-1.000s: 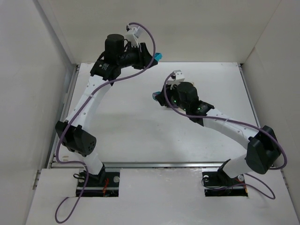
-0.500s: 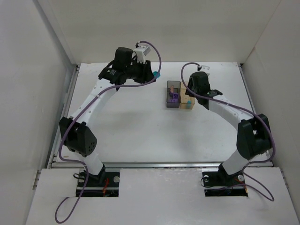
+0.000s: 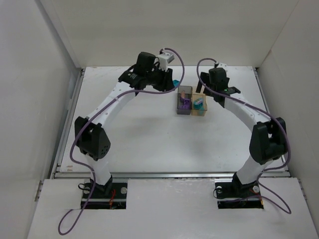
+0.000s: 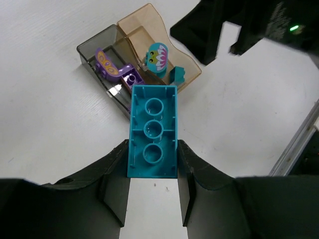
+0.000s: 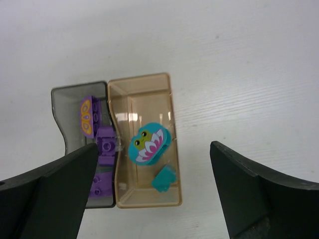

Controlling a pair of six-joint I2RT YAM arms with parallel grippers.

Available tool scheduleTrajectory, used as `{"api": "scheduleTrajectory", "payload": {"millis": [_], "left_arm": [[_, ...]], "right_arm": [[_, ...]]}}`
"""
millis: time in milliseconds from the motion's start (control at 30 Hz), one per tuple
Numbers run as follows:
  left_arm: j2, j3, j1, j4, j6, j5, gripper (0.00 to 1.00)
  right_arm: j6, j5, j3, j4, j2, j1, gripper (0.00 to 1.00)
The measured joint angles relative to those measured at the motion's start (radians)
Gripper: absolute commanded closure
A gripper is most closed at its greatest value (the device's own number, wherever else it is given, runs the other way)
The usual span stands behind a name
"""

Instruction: Sort the legos into containers by color

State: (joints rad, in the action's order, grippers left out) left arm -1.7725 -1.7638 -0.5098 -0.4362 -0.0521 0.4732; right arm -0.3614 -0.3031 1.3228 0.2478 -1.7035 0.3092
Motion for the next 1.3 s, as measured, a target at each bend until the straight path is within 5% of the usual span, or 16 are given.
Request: {"api": "scheduleTrajectory", "payload": {"millis": [333, 667, 800, 867, 933, 1300], "left_arm": [[-0.414, -0.314, -0.161, 0.073, 0.015, -0.039, 1.0], [-0.624, -0.357, -0.187, 0.231, -0.094, -0.074, 0.85], [-0.639, -0.357, -0.184, 0.243, -0.114, -0.093, 0.62], [-0.639, -0.362, -0.182, 0.26, -0.116, -0.091, 0.4], [-0.639, -0.367, -0.182, 0.273, -0.114, -0.084, 0.01], [-0.576, -0.364, -0.176, 0.252, -0.051, -0.06, 0.0]], "right_arm": [[-0.001, -0.005, 0.002, -0.013, 0.267, -0.146, 0.0], [-0.005, 0.009, -0.142, -0.023, 0.322, -0.153, 0.0], [-0.005, 0.013, -0.159, -0.014, 0.322, -0.153, 0.0], [-0.005, 0.016, -0.159, -0.014, 0.322, -0.153, 0.0], [-0.005, 0.019, -0.159, -0.016, 0.322, -0.153, 0.0], [-0.009, 0.021, -0.152, 0.003, 0.336, -0.153, 0.0]]}}
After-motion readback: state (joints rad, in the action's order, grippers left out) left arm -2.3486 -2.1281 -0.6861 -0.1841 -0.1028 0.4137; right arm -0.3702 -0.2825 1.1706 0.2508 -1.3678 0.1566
